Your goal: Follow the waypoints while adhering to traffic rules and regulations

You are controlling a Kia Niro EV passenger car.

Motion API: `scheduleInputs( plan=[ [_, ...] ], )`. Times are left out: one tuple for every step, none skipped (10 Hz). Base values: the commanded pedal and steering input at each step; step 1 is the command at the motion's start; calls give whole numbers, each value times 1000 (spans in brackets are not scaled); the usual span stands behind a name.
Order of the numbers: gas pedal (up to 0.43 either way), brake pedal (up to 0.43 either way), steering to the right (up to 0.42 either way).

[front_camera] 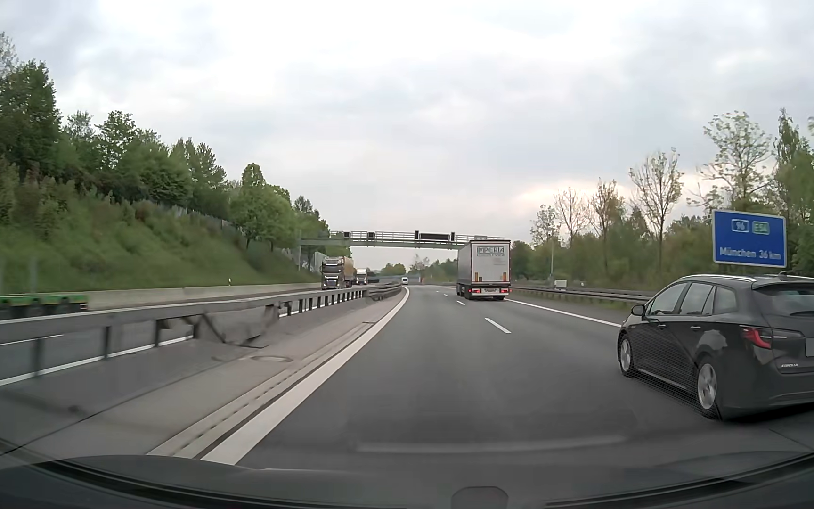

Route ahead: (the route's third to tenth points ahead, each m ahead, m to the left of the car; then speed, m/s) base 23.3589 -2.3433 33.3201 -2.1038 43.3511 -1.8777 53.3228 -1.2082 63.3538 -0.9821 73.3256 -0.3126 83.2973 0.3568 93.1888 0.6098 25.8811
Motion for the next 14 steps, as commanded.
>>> scheduleInputs(
  plan=[
    [130,0,-5],
    [130,0,-5],
    [130,0,-5],
    [130,0,-5],
    [130,0,-5],
    [130,0,-5],
    [130,0,-5],
    [138,0,-5],
    [157,0,-5],
    [189,0,-3],
    [189,0,-3],
    [189,0,-3],
    [197,0,-3],
    [209,0,-3]
  ],
)
